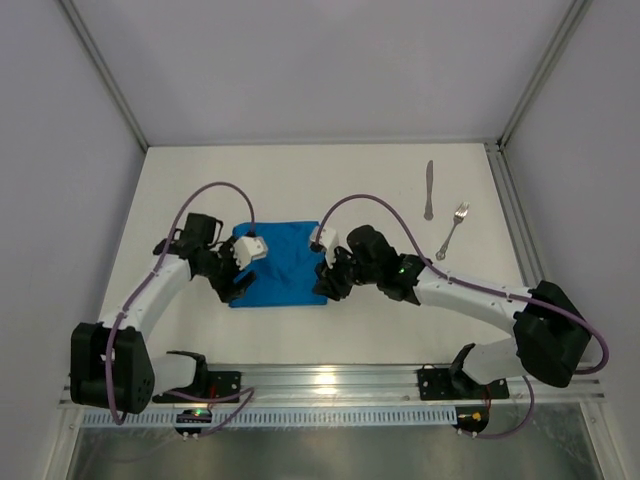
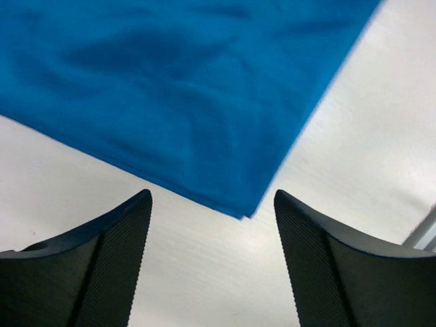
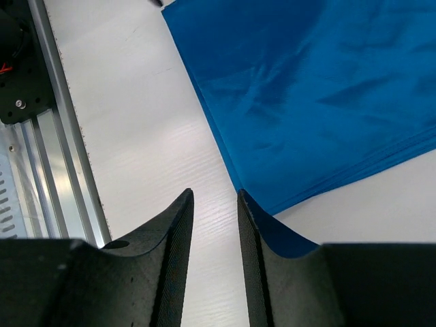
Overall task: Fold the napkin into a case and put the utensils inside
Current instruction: Smooth out the lower triangle-folded napkin at the center of the board, then pick up the lower triangle-folded napkin from the center of the board.
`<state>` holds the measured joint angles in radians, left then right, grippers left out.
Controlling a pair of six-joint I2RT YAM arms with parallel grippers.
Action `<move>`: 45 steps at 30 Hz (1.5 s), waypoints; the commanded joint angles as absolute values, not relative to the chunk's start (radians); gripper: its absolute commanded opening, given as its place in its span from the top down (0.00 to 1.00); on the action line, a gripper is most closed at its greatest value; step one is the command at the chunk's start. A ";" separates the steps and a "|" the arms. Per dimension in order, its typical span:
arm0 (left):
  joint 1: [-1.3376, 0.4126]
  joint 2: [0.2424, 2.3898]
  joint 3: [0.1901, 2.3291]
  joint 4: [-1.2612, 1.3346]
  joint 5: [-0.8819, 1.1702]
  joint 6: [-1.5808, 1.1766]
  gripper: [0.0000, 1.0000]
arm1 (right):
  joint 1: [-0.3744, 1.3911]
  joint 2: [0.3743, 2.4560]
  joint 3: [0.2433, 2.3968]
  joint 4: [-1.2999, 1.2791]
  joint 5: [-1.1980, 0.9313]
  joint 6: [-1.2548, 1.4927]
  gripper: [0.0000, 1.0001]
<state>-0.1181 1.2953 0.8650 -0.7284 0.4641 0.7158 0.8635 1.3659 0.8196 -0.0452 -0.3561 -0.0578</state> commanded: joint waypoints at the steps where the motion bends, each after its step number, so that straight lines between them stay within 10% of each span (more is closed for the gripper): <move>1: -0.164 1.238 0.759 -0.838 0.359 1.046 0.23 | 0.842 1.371 0.854 -0.035 -0.417 -0.100 0.63; 10: -0.235 1.232 0.690 -0.693 0.259 1.002 0.23 | 0.821 1.394 0.861 -0.023 -0.423 -0.062 0.62; 17: -0.106 1.347 0.937 -0.606 0.425 0.530 0.44 | 0.689 1.500 0.890 0.133 -0.457 0.210 0.70; 25: -0.019 1.673 1.159 -0.485 0.422 0.229 0.26 | 0.667 1.745 1.045 0.161 -0.368 0.302 0.91; 36: 0.034 1.979 1.371 -0.517 0.472 0.169 0.28 | 0.649 1.894 1.094 0.232 -0.371 0.390 0.96; 45: 0.034 2.020 1.373 -0.518 0.449 0.195 0.63 | 0.632 1.925 1.082 0.253 -0.394 0.400 0.96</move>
